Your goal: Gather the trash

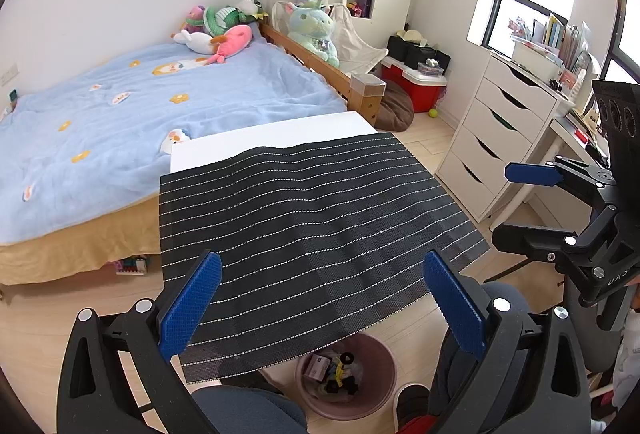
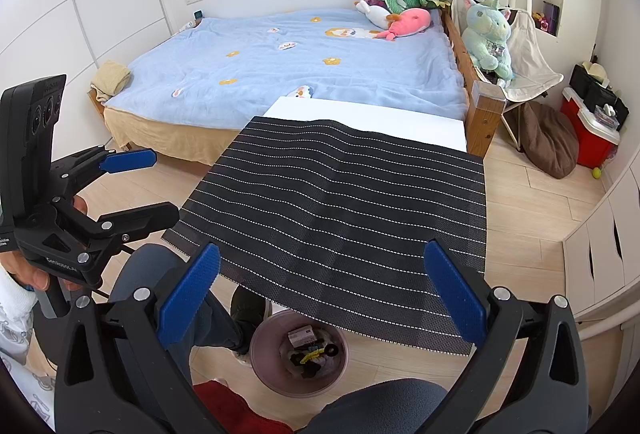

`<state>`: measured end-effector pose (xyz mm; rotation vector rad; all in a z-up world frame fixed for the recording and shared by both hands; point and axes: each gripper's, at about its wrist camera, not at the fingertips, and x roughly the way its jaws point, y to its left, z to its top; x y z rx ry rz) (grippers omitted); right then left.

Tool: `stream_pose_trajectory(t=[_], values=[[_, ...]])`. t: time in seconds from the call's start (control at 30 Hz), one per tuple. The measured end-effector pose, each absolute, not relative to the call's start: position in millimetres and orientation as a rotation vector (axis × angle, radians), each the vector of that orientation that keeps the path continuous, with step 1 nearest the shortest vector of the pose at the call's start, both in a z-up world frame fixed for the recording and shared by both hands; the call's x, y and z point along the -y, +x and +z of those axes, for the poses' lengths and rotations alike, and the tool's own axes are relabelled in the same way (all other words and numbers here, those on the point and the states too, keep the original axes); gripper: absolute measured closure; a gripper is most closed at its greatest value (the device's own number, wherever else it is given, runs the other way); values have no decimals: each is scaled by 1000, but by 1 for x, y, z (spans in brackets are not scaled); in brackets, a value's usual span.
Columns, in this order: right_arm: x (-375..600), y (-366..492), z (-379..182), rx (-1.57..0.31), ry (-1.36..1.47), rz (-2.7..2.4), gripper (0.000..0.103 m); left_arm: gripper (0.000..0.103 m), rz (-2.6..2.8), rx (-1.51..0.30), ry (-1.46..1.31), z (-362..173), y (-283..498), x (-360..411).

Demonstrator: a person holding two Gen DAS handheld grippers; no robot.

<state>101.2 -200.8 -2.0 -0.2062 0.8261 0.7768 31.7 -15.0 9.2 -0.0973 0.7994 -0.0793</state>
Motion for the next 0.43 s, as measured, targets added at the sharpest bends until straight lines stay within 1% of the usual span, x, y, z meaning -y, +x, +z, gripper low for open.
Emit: stream_pose_trajectory(t=[0.43], values=[[211,90,-2,-807,-208,774,3,6,-69,-801,-82,15,24,20]])
